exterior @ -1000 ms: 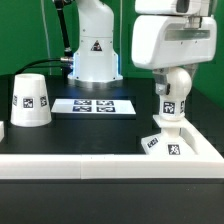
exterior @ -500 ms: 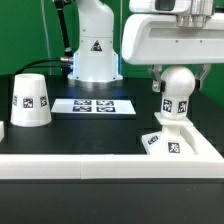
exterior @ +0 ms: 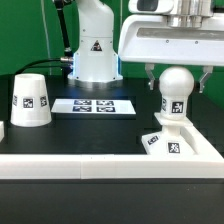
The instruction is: Assemble lamp
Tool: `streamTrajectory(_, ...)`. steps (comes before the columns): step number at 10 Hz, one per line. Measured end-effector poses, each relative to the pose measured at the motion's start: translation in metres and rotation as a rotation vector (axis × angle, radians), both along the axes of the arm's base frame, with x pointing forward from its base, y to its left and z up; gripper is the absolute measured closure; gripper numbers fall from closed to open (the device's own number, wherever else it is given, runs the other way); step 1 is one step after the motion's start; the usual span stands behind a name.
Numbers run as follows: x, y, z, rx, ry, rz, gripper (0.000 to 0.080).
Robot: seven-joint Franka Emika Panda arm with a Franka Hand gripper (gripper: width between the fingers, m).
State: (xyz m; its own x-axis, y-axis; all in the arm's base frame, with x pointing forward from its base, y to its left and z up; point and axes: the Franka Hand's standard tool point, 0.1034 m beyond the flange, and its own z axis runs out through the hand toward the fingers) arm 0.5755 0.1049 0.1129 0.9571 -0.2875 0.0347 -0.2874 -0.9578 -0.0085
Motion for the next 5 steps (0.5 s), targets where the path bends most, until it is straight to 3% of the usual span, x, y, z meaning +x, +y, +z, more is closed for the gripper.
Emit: streamTrajectory(5, -0.0008, 0.0002, -0.0018, 0.034, 0.01, -0.449, 0.022)
